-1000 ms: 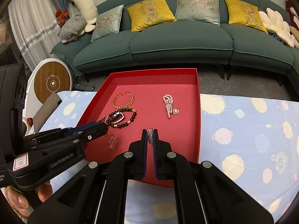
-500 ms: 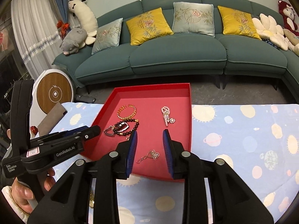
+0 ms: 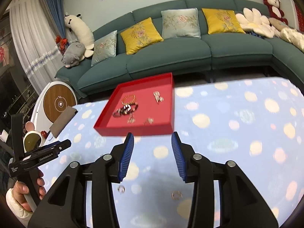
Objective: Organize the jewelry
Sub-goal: 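Grasp the gold watch with the left gripper while the right gripper moves toward the silver ring, then grasp the silver ring with the right gripper while the left gripper lifts the watch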
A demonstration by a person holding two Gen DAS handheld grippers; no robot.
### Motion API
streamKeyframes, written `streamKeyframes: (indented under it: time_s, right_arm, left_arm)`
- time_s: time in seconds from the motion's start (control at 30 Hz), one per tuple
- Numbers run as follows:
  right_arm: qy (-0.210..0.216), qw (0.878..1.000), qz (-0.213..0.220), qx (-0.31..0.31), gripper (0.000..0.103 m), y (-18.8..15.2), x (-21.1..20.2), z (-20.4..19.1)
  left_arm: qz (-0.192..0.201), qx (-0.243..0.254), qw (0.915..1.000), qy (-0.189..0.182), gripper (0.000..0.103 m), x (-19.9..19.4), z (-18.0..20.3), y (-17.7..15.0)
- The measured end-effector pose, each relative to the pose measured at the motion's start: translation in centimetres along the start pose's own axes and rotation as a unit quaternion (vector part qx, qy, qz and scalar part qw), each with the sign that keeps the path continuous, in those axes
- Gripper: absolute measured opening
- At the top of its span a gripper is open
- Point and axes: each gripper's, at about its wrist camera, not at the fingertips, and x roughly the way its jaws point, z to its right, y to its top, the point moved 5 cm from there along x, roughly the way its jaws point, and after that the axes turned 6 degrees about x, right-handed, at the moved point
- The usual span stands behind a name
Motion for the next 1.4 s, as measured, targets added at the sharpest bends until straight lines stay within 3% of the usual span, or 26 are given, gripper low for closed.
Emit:
streamKeyframes:
  time_s: [0.2, 0.4, 0.6, 0.83, 0.87, 1.0, 1.2, 1.4]
  right_arm:
    - [-0.025, 0.999, -0.024, 0.005, 0.040, -3.7, -0.5, 1.9]
    - [-0.048, 0.997, -0.043, -0.032, 0.040, -5.9, 0.6, 2.6]
    - [-0.051, 0.996, -0.059, -0.031, 0.040, -7.1, 1.5, 3.8]
    - [-0.044, 0.996, -0.068, -0.035, 0.040, -7.5, 2.1, 3.2]
    - [-0.042, 0.996, -0.069, -0.038, 0.040, -7.6, 2.2, 3.0]
    - [-0.036, 0.995, -0.076, -0.044, 0.040, -8.0, 2.6, 2.2]
    - [-0.019, 0.995, -0.081, -0.058, 0.040, -8.3, 3.2, 0.0]
    - [0.025, 0.990, -0.103, -0.094, 0.040, -9.6, 4.9, -4.7]
  left_arm:
    - [-0.022, 0.004, 0.9997, -0.012, 0.058, 1.3, 1.1, -2.8]
    - [-0.067, 0.029, 0.9971, -0.023, 0.058, 5.2, 4.3, -4.8]
    - [-0.083, 0.032, 0.9956, -0.029, 0.058, 7.2, 5.7, -5.4]
    - [-0.076, 0.048, 0.9959, 0.001, 0.057, 8.9, 7.0, -4.7]
    - [-0.074, 0.054, 0.9958, 0.005, 0.056, 8.9, 7.1, -4.6]
    - [-0.061, 0.079, 0.9948, 0.022, 0.020, 9.0, 7.4, -4.4]
    - [-0.066, 0.057, 0.9961, -0.008, 0.020, 8.1, 6.4, -3.9]
    - [-0.027, 0.028, 0.9991, -0.015, 0.020, 3.5, 2.9, -1.7]
